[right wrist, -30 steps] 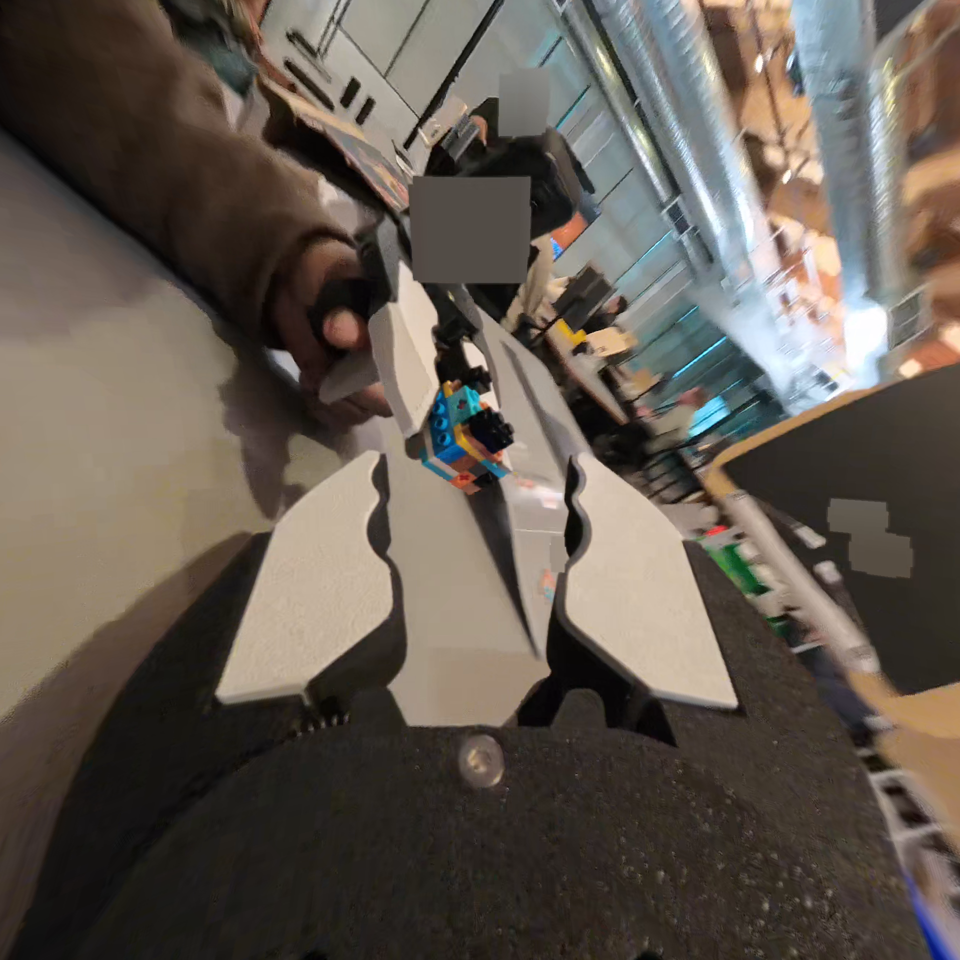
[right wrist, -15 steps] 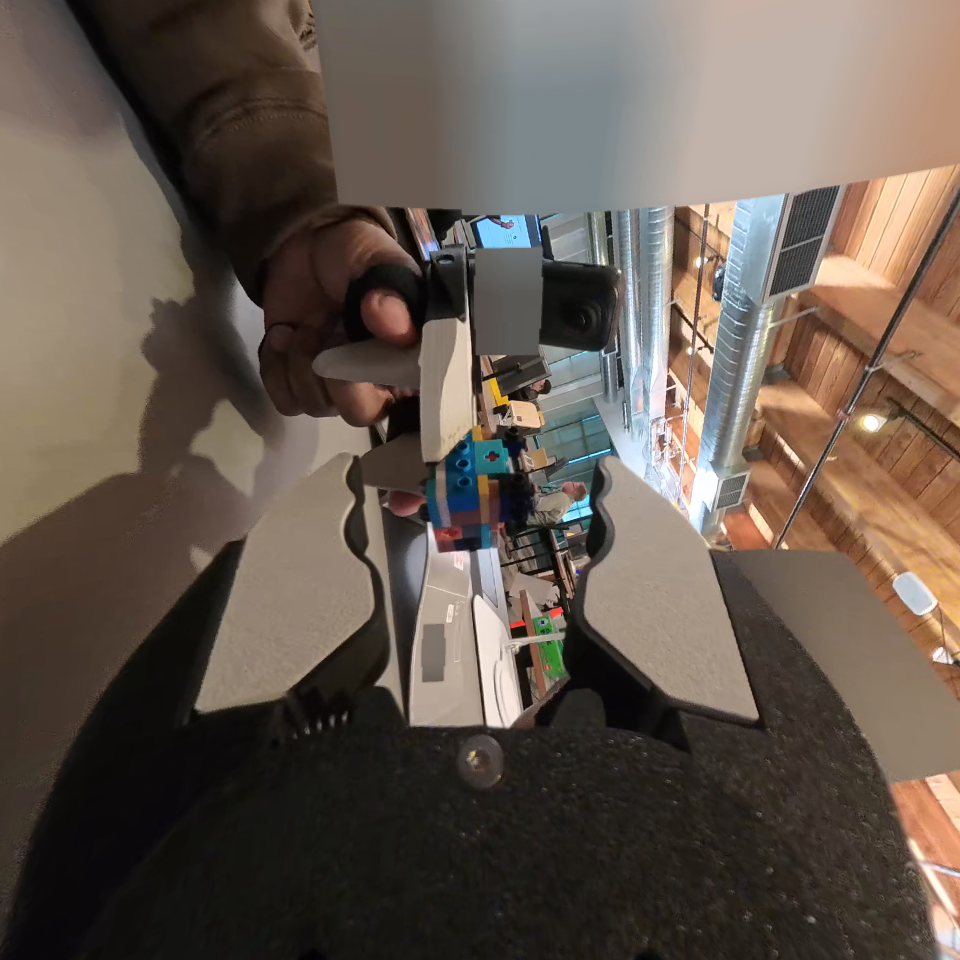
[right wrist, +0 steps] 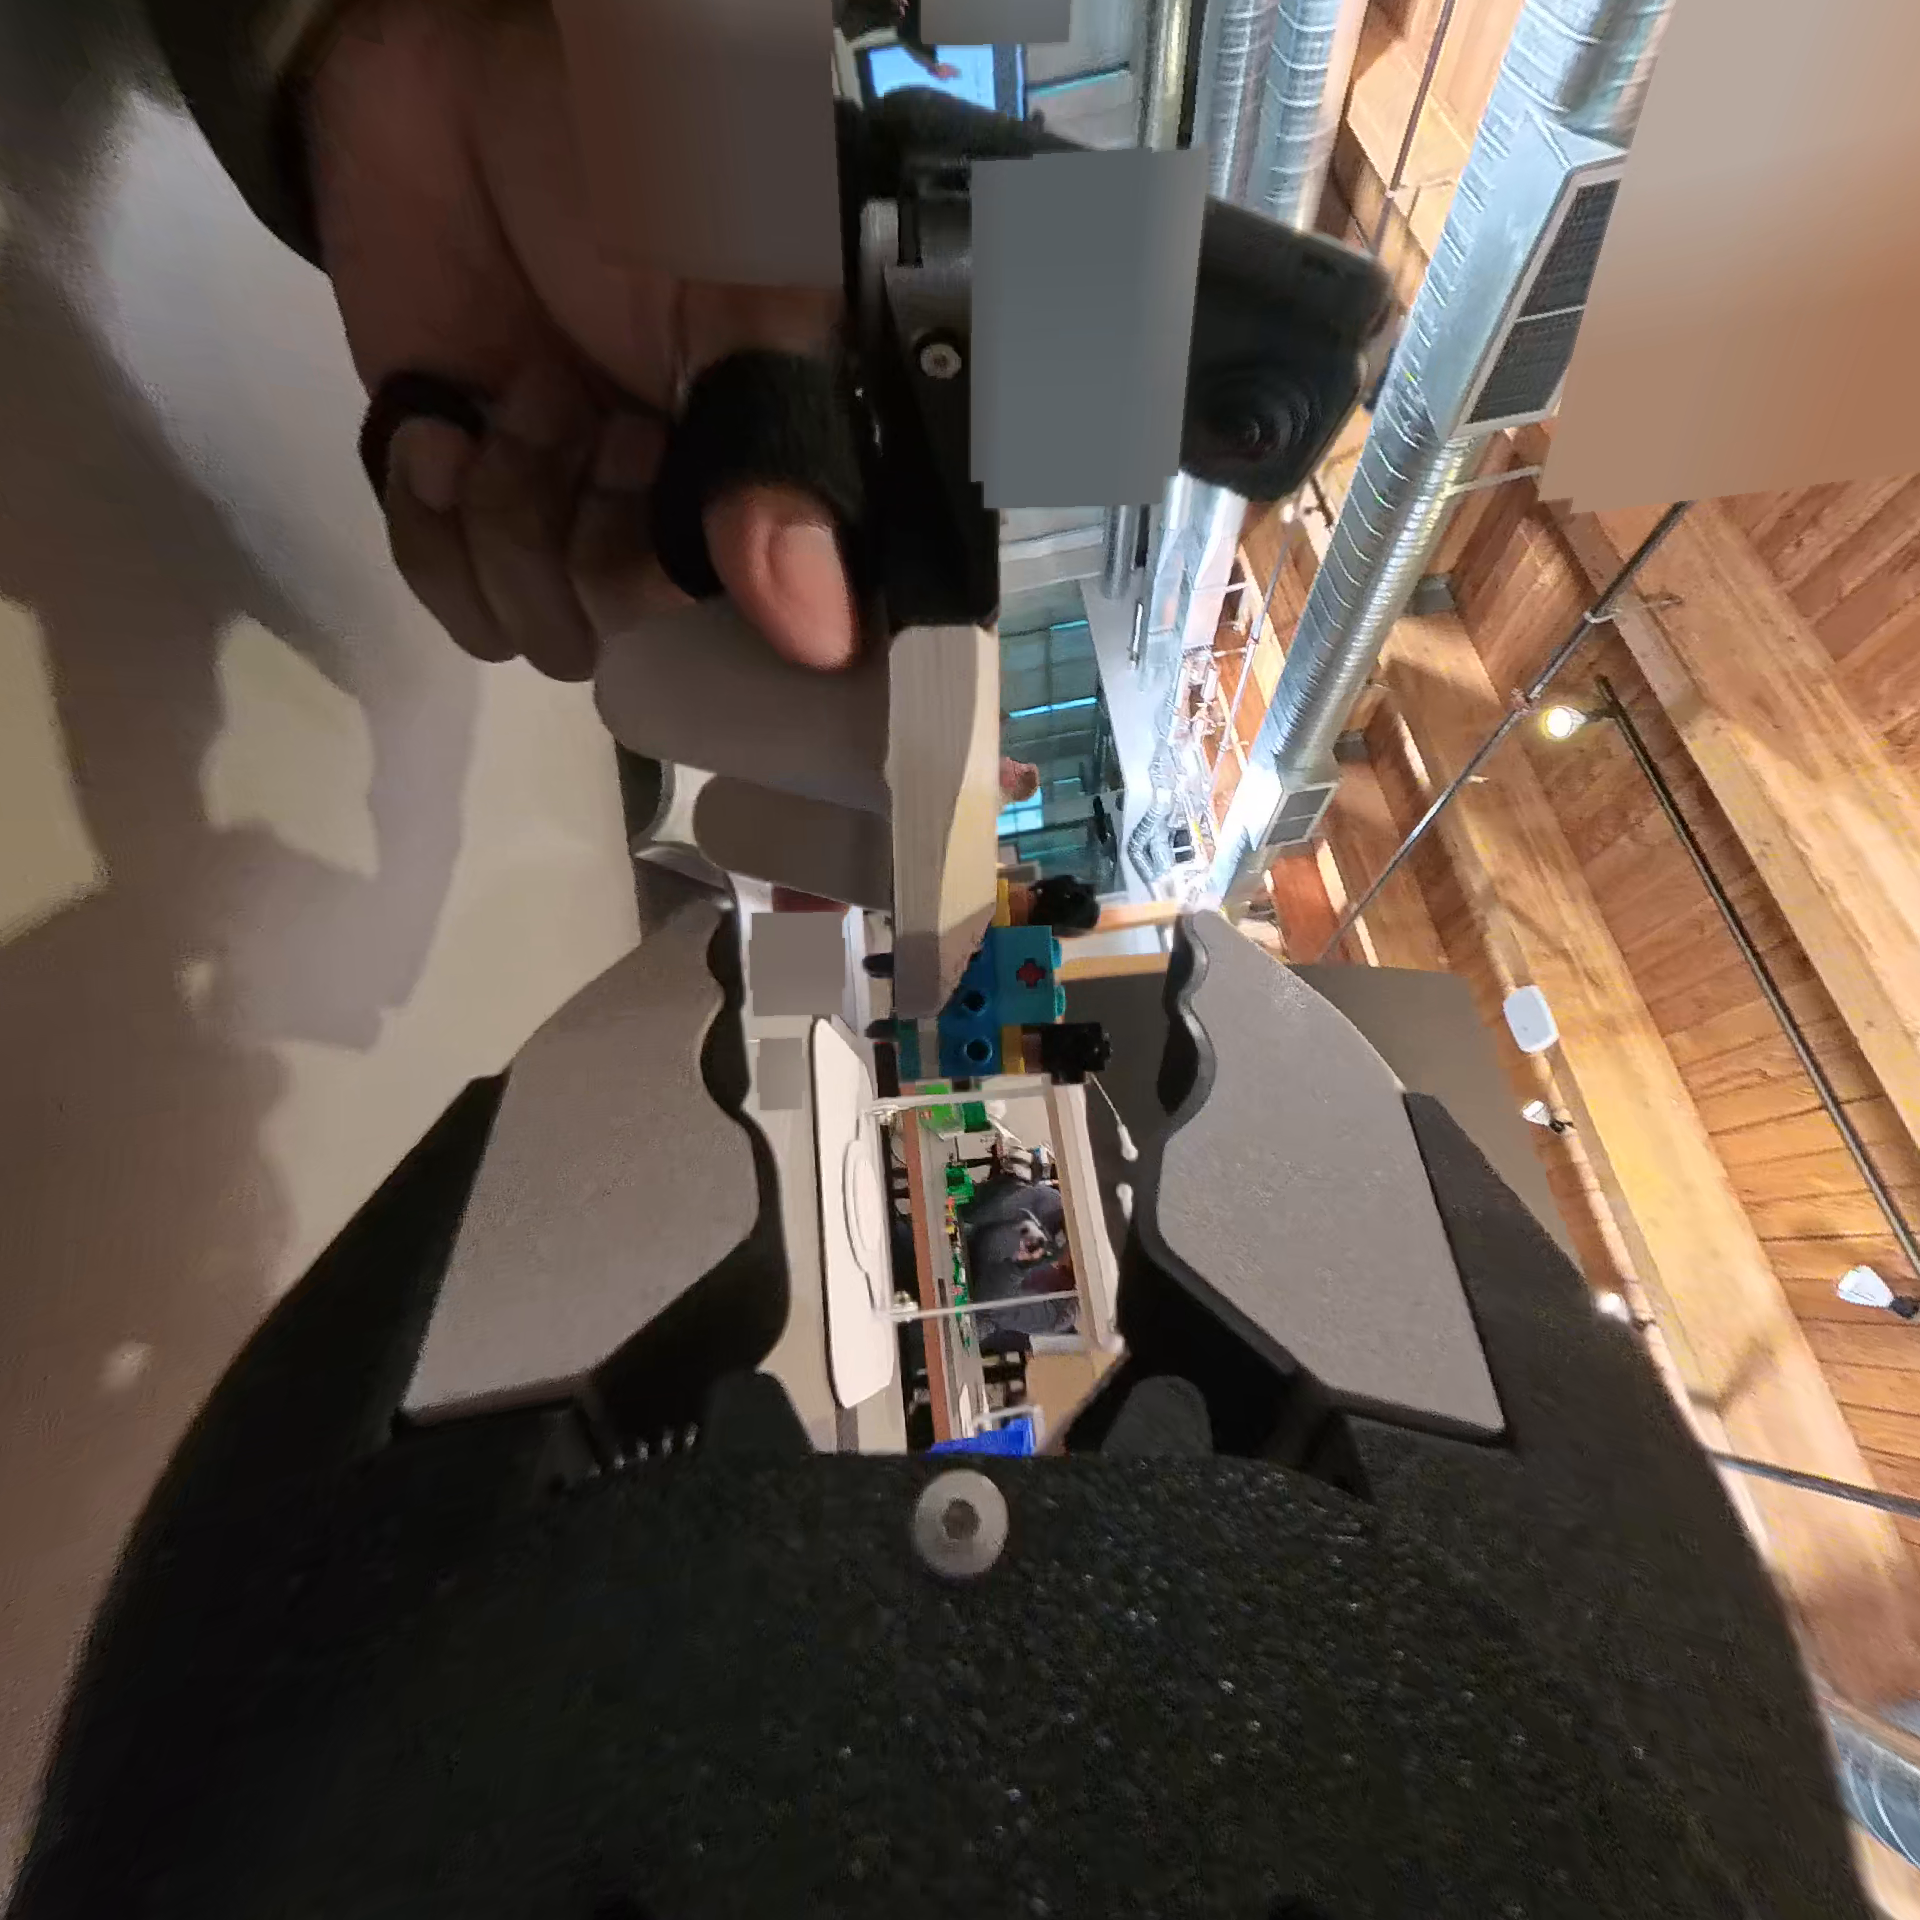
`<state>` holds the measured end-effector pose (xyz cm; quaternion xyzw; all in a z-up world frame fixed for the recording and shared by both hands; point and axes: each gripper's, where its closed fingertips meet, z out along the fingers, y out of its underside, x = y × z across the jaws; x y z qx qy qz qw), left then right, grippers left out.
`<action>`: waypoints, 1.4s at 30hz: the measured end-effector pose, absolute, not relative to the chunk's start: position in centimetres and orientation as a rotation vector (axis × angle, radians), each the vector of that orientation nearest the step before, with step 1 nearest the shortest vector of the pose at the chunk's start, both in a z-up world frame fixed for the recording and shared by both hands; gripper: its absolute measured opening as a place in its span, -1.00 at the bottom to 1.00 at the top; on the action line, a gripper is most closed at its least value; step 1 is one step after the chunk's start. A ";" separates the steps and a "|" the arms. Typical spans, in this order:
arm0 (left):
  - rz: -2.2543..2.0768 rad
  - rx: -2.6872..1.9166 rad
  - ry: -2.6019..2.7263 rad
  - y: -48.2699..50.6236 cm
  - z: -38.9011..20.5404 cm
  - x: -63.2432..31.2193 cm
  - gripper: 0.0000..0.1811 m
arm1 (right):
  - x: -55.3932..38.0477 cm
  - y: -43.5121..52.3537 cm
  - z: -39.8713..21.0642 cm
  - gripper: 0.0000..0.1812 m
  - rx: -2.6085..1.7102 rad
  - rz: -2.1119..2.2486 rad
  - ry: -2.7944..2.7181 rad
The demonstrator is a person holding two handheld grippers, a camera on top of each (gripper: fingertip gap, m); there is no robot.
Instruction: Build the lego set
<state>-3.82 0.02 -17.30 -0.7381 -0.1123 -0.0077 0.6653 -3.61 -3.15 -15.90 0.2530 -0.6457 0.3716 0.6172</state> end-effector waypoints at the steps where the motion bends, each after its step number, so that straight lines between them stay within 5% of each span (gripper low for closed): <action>1: -0.003 -1.671 -0.259 0.0 -17.3 -3.9 -0.55 | -3.7 -3.2 -15.8 -0.14 0.571 0.848 -1.477; 23: 0.207 -1.764 -0.302 -0.5 -18.0 -5.2 -0.55 | -5.3 -3.8 -16.4 -0.29 0.528 0.716 -1.477; 30: 0.205 -1.786 -0.312 -0.5 -18.2 -5.1 -0.55 | -5.2 -3.7 -16.0 -0.55 0.521 0.715 -1.427; 42: 0.158 -1.788 -0.368 -0.5 -18.6 -5.2 -0.55 | -5.5 -3.7 -16.3 -0.56 0.479 0.748 -1.468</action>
